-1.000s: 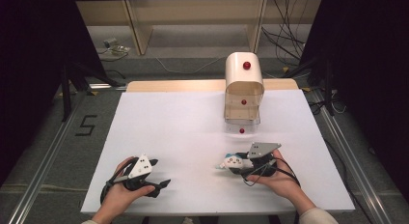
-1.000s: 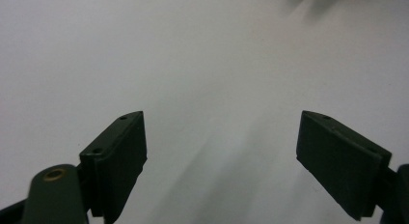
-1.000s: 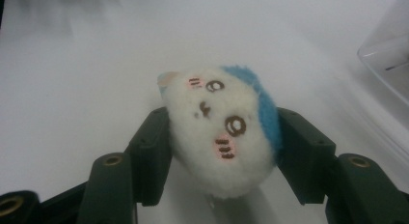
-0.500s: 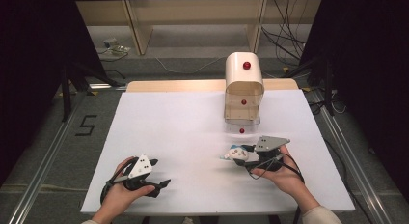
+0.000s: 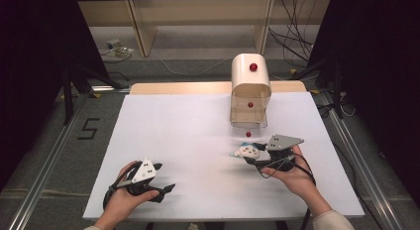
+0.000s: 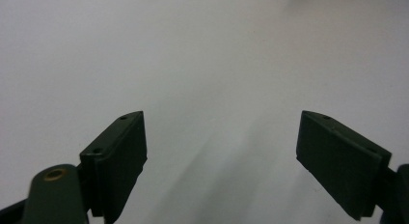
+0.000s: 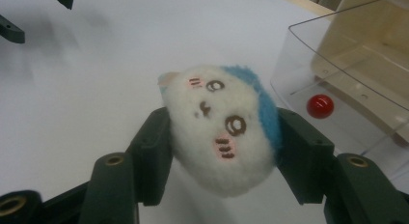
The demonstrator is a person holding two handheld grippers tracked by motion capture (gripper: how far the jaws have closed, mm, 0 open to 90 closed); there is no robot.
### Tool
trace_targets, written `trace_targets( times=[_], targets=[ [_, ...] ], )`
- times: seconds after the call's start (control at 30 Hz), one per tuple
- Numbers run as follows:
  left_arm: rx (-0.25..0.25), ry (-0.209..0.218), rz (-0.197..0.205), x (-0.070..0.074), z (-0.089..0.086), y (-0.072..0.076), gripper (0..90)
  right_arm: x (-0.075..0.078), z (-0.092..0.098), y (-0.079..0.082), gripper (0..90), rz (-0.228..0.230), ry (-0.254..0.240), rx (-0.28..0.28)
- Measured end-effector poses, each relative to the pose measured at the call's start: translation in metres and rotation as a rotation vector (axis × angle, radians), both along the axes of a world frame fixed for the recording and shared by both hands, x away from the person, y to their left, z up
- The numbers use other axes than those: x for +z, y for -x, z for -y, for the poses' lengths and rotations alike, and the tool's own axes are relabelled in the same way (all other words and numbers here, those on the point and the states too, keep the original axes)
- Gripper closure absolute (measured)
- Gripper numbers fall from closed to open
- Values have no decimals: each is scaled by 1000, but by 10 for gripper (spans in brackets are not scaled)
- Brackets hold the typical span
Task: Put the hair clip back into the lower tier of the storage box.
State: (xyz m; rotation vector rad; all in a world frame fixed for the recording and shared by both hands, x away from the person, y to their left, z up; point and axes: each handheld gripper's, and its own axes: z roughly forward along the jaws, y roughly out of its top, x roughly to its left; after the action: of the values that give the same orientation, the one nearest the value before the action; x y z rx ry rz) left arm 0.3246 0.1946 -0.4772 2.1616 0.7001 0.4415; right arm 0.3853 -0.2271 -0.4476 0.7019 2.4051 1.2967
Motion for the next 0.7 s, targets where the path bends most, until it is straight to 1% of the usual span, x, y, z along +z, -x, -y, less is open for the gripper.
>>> trace_targets(
  times=[0.43, 0.47, 0.6, 0.67, 0.7],
  targets=[
    [4, 6, 2, 0, 0, 0, 182, 10, 9, -6, 435, 18, -10, -58],
    [0, 1, 1, 0, 0, 0, 181, 10, 10, -7, 435, 24, -14, -58],
    [2, 6, 3, 0, 0, 0, 181, 12, 12, -9, 435, 25, -4, -77],
    [2, 7, 2, 0, 0, 0, 181, 13, 12, -9, 435, 25, -7, -82],
    [2, 7, 2, 0, 0, 0, 181, 14, 13, -10, 435, 30, -4, -82]
  ],
)
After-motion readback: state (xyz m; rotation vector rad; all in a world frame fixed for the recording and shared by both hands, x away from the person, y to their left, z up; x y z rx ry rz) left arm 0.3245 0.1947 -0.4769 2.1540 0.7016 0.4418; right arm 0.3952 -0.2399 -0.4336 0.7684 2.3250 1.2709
